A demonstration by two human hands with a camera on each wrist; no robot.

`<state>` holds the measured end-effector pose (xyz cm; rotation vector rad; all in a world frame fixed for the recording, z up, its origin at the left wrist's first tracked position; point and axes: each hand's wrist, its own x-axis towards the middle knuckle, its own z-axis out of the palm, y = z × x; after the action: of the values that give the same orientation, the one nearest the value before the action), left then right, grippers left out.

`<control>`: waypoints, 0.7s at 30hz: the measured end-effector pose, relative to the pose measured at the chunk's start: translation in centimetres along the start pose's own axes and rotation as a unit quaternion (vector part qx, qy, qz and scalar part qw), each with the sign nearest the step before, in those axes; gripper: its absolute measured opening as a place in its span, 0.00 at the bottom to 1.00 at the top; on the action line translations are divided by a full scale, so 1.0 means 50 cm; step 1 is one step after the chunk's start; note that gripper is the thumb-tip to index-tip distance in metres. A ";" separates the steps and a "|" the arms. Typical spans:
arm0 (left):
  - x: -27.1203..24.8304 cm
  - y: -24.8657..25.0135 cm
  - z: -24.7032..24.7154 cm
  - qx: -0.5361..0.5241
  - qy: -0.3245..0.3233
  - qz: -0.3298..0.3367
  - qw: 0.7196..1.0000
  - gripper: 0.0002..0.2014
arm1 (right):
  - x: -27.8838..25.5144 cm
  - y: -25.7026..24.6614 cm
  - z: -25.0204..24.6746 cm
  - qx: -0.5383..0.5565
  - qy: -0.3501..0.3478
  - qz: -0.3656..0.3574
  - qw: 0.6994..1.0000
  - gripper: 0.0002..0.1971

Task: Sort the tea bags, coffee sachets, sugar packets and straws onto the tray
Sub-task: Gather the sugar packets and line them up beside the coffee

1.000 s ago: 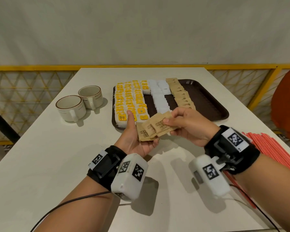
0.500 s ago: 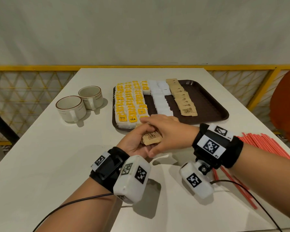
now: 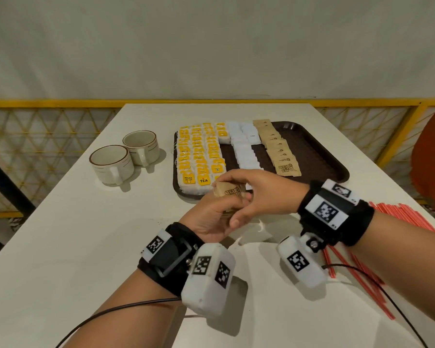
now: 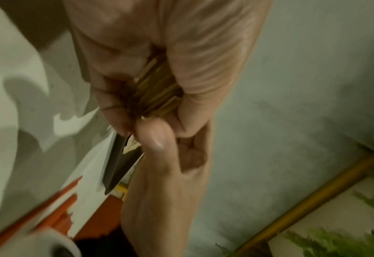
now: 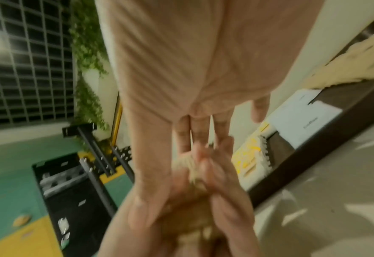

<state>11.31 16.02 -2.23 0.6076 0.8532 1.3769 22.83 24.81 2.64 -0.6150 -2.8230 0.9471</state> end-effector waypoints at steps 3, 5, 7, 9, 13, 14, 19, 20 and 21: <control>0.003 0.001 -0.007 0.033 0.018 0.040 0.999 0.19 | -0.025 0.006 -0.039 0.079 0.022 0.028 0.996 0.36; 0.004 0.005 -0.007 0.029 0.031 0.081 0.996 0.18 | -0.037 0.019 -0.046 0.171 0.089 0.063 0.979 0.26; 0.010 0.009 -0.005 0.023 0.032 0.118 0.992 0.19 | -0.046 0.027 -0.038 0.293 0.115 0.108 0.943 0.15; 0.019 0.010 0.004 0.020 0.021 0.146 0.989 0.18 | -0.054 0.030 -0.028 0.388 0.082 0.135 0.908 0.16; 0.042 0.021 0.039 0.062 -0.011 0.162 0.985 0.22 | -0.065 0.025 -0.036 0.487 0.052 0.128 0.863 0.17; 0.048 0.031 0.050 0.087 -0.034 0.158 0.983 0.20 | -0.067 0.026 -0.041 0.496 0.051 0.121 0.859 0.18; 0.093 0.060 0.093 0.185 -0.126 0.105 0.969 0.25 | -0.083 0.051 -0.071 0.483 0.071 0.085 0.869 0.23; 0.104 0.058 0.098 0.170 -0.132 0.094 0.972 0.28 | -0.086 0.054 -0.076 0.459 0.089 0.086 0.880 0.21; 0.113 0.054 0.104 0.149 -0.135 0.085 0.976 0.30 | -0.090 0.057 -0.081 0.430 0.112 0.090 0.891 0.18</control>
<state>13.84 22.50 1.98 1.0955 0.8049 1.2885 28.79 27.31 4.31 -0.7692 -1.8629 1.8316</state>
